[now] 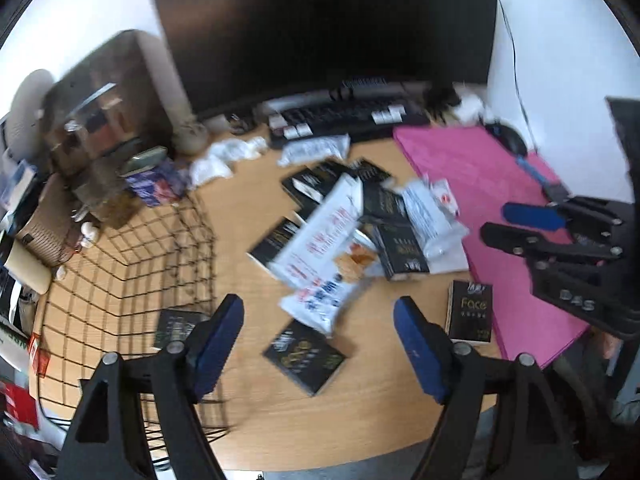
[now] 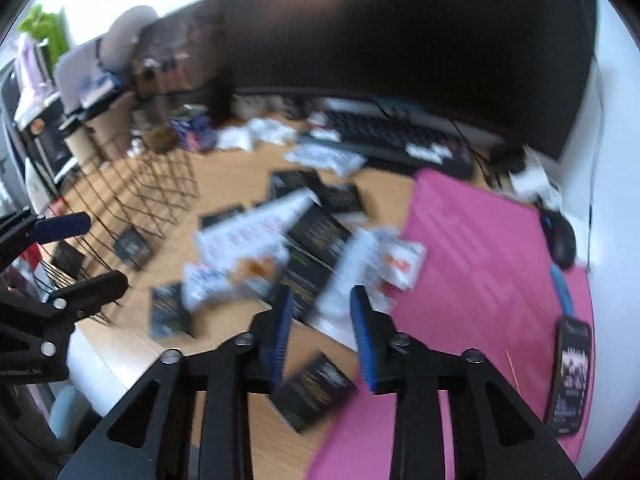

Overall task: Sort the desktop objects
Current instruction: 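Move both tools back over the pile on the desk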

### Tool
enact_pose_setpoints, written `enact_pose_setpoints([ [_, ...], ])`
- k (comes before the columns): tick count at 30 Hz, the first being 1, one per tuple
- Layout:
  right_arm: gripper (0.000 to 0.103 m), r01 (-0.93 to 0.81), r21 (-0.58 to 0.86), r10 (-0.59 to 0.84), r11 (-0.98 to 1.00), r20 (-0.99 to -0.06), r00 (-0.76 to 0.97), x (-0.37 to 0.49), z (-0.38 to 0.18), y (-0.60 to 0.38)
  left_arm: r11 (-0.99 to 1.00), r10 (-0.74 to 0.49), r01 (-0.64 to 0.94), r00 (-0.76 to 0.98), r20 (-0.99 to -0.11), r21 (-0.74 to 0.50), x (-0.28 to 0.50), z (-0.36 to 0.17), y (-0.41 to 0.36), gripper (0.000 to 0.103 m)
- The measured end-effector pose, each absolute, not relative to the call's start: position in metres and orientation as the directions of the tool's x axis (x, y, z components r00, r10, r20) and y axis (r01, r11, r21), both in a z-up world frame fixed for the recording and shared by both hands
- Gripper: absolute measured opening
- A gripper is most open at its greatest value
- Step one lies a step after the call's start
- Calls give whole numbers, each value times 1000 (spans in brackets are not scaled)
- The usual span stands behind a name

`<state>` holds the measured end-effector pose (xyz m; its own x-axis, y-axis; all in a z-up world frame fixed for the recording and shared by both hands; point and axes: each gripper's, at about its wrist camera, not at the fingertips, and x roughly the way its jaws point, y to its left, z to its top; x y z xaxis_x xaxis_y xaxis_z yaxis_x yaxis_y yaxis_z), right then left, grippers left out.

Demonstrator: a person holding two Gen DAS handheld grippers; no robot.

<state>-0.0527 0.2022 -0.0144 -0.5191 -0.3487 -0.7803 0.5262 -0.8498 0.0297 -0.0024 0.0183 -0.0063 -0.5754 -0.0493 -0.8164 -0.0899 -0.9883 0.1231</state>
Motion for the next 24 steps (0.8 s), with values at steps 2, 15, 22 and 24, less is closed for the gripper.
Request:
enact_pose_setpoints([
  [2, 38, 508, 43, -338, -860, -795, -504, -57, -26, 216, -986, -64, -93, -550, -833, 138, -10, -21, 25, 80],
  [15, 45, 504, 43, -308, -863, -834, -457, -84, -57, 219, -989, -60, -85, -498, -865, 118, -50, -57, 20, 80],
  [22, 51, 493, 39, -301, -869, -833, -464, -96, -57, 215, -987, -44, -117, -473, -880, 112, -67, -74, 26, 80],
  [24, 51, 489, 36, -296, -872, -833, -467, -99, -58, 214, -985, -53, -122, -466, -883, 123, -72, -79, 28, 80],
])
